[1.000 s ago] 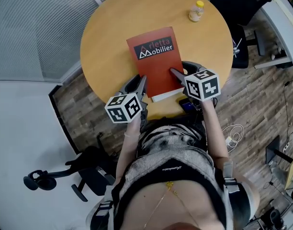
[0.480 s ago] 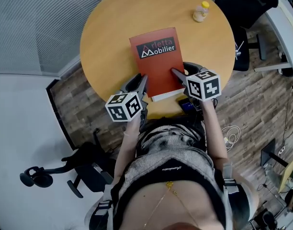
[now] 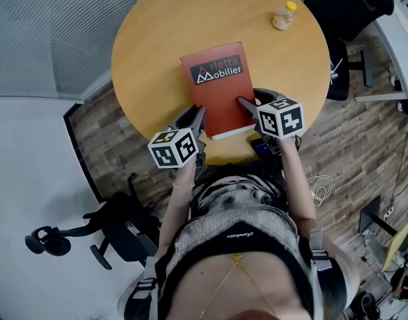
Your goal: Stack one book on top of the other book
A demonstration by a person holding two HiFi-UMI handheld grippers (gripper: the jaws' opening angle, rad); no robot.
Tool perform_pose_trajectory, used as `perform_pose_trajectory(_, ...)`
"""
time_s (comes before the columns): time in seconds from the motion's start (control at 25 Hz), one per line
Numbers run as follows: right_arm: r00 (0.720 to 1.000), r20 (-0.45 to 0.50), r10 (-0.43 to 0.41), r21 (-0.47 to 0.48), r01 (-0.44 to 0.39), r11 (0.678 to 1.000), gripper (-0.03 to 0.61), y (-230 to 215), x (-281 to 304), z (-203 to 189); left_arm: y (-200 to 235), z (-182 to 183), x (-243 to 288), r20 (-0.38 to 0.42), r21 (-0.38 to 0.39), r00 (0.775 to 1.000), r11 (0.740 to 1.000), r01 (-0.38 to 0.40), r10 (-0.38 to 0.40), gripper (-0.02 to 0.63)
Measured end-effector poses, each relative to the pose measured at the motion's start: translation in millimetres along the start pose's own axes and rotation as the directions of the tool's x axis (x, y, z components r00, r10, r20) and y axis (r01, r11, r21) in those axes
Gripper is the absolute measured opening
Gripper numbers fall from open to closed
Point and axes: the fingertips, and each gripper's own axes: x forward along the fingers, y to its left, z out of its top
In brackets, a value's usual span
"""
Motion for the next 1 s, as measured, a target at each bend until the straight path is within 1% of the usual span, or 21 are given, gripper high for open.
perform_pose_trajectory(0.44, 0.993, -0.112, 0.03, 0.035, -0.027, 0.999, 0.204, -14.5, 26.8, -30.4, 18.0, -33.7, 17.1, -0.076, -0.069, 0.997, 0.997, -0.033, 0.028, 0.098)
perform_pose_trajectory(0.68, 0.986, -0.164, 0.032, 0.047, -0.025, 0.999, 0.203, -21.2, 38.3, -45.9, 26.9, -50.4, 25.7, -0.114, -0.103, 0.993, 0.994, -0.043, 0.031, 0.097)
perform_pose_trajectory(1.0, 0.975, -0.217, 0.051, 0.092, -0.032, 0.995, 0.202, -29.5, 53.9, -63.2, 37.0, -64.4, 35.7, -0.153, -0.124, 0.987, 0.99, -0.062, 0.043, 0.097)
